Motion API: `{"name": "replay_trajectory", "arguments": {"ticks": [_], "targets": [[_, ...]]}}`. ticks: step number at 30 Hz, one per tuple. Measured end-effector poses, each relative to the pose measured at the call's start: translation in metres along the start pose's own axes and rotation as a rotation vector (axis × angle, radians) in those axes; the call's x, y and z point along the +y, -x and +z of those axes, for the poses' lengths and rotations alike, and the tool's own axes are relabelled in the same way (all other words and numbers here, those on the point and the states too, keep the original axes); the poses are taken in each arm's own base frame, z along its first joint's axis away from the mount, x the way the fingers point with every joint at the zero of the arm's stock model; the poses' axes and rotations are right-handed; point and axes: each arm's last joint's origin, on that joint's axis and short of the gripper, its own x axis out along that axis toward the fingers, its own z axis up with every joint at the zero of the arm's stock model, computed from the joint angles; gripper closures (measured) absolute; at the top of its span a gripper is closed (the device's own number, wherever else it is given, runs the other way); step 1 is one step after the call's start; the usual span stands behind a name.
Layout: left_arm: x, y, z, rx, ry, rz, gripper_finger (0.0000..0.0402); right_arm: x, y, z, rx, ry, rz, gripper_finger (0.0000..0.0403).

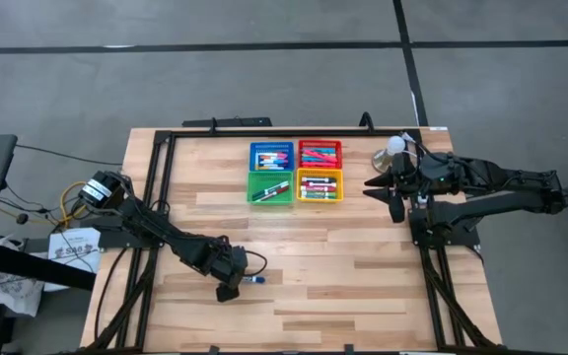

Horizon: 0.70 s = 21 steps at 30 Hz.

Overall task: Pick & Place Markers
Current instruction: Put the large blue marker into the yellow bin

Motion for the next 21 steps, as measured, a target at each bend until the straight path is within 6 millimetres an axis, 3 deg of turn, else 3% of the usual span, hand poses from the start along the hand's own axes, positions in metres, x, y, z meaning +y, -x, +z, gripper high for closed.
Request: {"name": "replay_trajectory", "arguments": {"ticks": [11,21], "targets": [[0.005,-0.0058,-0.0062,-0.02,-0.014,0.005,0.0117,0.0,-0.0001,0.0,0.001,-0.003,0.001,0.0278],[0.0079,-0.0082,0.0012,-0.073,0.01,0.006,0.0259,0.0017,-0.0095,0.0025,0.009,-0.003,0.001,0.0278]]}}
